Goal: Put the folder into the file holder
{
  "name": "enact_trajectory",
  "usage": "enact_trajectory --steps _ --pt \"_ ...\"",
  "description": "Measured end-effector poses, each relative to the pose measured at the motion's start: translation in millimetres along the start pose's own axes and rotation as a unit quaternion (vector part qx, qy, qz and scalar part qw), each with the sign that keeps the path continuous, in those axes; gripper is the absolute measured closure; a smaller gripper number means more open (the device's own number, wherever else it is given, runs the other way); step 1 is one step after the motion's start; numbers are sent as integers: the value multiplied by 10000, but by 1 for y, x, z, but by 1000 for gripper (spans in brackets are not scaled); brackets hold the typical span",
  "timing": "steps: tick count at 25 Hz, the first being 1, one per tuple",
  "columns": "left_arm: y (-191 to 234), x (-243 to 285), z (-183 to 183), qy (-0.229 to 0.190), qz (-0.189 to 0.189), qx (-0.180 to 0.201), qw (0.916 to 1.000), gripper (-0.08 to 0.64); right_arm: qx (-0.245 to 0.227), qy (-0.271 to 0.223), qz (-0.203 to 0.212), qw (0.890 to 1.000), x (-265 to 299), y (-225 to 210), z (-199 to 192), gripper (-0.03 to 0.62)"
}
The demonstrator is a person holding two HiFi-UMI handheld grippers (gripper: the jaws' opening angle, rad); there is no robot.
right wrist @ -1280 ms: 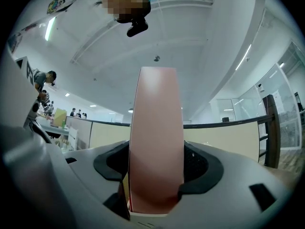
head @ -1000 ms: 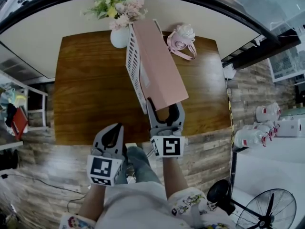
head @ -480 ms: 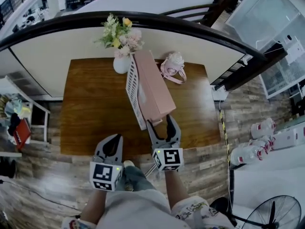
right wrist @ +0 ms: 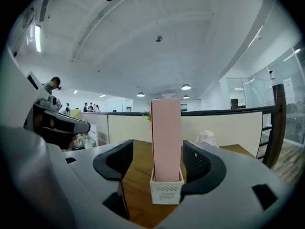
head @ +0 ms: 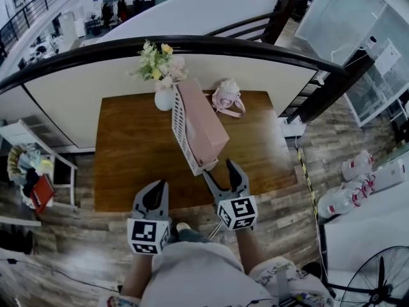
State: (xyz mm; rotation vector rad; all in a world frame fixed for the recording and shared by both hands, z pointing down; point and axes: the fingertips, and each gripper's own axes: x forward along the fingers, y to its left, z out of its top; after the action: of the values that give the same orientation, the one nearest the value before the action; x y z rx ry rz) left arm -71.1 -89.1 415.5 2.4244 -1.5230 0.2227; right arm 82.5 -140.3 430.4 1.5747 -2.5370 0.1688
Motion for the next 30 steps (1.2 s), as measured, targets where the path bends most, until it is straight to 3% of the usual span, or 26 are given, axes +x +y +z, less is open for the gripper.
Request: enact_trajectory --steps 15,20,30 --pt "-4 -37 14 -225 73 128 9996 554 492 -164 743 9959 -52 25 42 310" --pt "-2 -45 10 -208 64 83 9997 554 526 -118 827 9951 -57 33 41 454" --pt "0 -53 -1 -89 7 0 10000 554 483 227 957 9940 -54 47 30 560"
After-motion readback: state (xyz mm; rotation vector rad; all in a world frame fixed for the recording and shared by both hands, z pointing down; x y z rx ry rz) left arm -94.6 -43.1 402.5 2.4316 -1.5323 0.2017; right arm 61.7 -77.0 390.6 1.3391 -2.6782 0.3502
